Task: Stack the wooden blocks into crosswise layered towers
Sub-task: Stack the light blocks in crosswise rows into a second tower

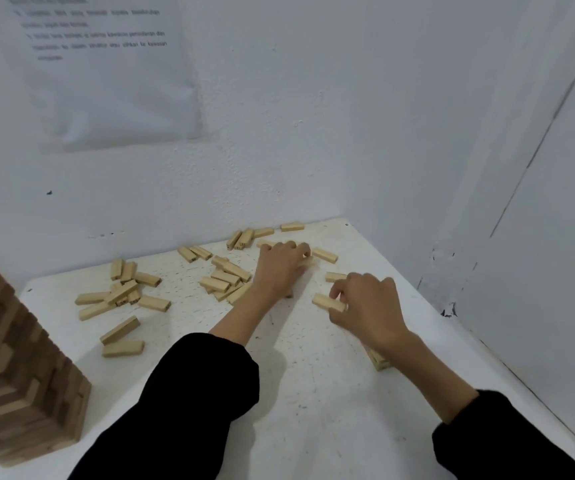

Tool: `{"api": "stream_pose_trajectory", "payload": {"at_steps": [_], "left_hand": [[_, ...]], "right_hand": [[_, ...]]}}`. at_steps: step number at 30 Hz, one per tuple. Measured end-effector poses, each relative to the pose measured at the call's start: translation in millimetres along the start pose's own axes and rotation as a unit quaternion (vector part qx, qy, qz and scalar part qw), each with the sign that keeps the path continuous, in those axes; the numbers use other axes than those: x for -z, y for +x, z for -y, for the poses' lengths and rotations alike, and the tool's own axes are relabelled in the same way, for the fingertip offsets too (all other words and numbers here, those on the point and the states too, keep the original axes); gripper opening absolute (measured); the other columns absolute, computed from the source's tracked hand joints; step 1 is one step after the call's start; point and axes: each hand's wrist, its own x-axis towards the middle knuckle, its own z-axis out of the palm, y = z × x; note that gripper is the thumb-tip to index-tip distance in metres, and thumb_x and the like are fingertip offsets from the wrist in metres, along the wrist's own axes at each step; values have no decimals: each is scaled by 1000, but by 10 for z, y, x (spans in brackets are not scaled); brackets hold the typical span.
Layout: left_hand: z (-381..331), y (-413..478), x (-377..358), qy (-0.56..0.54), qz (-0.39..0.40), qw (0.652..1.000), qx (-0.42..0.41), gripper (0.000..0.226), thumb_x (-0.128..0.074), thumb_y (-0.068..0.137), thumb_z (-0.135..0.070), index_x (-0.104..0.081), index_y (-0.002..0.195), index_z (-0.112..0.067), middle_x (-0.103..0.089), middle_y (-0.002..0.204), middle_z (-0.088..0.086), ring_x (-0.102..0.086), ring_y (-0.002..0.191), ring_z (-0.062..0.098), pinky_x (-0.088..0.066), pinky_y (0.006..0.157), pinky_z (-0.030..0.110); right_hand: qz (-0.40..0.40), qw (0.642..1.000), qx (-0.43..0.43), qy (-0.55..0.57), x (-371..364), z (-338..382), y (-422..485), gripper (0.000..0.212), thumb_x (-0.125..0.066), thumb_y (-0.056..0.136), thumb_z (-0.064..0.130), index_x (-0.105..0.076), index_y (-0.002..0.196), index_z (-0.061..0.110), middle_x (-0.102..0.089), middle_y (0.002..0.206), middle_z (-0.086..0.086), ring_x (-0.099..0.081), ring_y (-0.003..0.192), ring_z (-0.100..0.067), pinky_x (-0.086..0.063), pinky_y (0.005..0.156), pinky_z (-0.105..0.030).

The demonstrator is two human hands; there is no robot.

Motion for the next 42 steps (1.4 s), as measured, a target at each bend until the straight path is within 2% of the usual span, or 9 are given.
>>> {"api": "stream_pose_trajectory", "payload": {"at_steps": [4, 9, 14, 18, 20, 24, 28, 36, 42], "left_hand": [[67, -306, 334, -112, -64, 991, 28, 27, -59, 91, -31, -58, 114, -18, -63, 103, 0, -59, 92, 20, -43, 81, 37], [101, -859, 586, -223, -27, 970, 89, 17, -66, 83, -25, -63, 99, -20, -64, 87, -2, -58, 75, 14, -49, 67, 34], [216, -1486, 640, -256, 9, 956, 141, 19, -72, 80, -27, -65, 96, -21, -66, 91, -6, -60, 80, 11, -51, 73, 31], [301, -1842, 597, -258, 54, 952, 155, 19, -74, 79, -28, -67, 97, -26, -65, 90, -11, -59, 81, 5, -51, 76, 27], [344, -1921, 586, -267, 62, 951, 146, 25, -75, 79, -31, -67, 102, -27, -64, 94, -13, -58, 85, 2, -50, 78, 23], [448, -1959, 509, -266, 64, 953, 130, 25, -66, 86, -31, -67, 110, -23, -58, 104, -8, -55, 90, 5, -42, 75, 14], [475, -1996, 463, -312, 14, 937, 156, 17, -55, 94, -19, -65, 107, -25, -51, 99, -11, -54, 89, 3, -38, 73, 6], [585, -2159, 479, -365, -33, 911, 191, 9, -69, 83, -29, -68, 91, -29, -61, 90, -7, -56, 78, 3, -43, 65, 14], [592, -2135, 469, -374, -33, 905, 199, 10, -65, 88, -20, -71, 97, -22, -65, 84, -10, -56, 75, 0, -42, 65, 10]], "right_hand": [[14, 999, 27, 22, -112, 153, -315, 26, -54, 86, 38, -62, 109, 31, -61, 103, 10, -54, 97, -13, -27, 76, -30], [33, 996, 48, 72, -252, 370, -498, 28, -54, 85, 36, -59, 113, 31, -60, 103, 10, -50, 99, -13, -27, 76, -30], [28, 985, 44, 163, -375, 495, -679, 40, -55, 85, 38, -51, 124, 30, -52, 88, 11, -52, 97, -13, -30, 76, -28], [36, 979, 62, 192, -443, 601, -750, 49, -58, 84, 49, -50, 128, 28, -65, 97, 2, -53, 99, -15, -38, 85, -32], [41, 972, 67, 223, -472, 633, -775, 50, -59, 83, 53, -53, 126, 28, -64, 85, 4, -53, 97, -14, -38, 87, -32], [31, 953, 84, 291, -539, 581, -750, 32, -56, 91, 35, -62, 121, 23, -49, 61, 14, -48, 75, -5, -44, 81, -30], [26, 945, 96, 312, -581, 511, -757, 31, -56, 90, 12, -64, 117, 24, -49, 64, 13, -45, 66, -2, -33, 63, -11], [22, 945, 124, 301, -652, 557, -683, 27, -76, 72, 42, -66, 96, 35, -54, 84, 13, -44, 84, -1, -39, 74, -23], [16, 937, 118, 327, -731, 735, -585, 17, -50, 88, 40, -65, 94, 34, -59, 82, 15, -48, 80, -3, -42, 79, -37]]}}
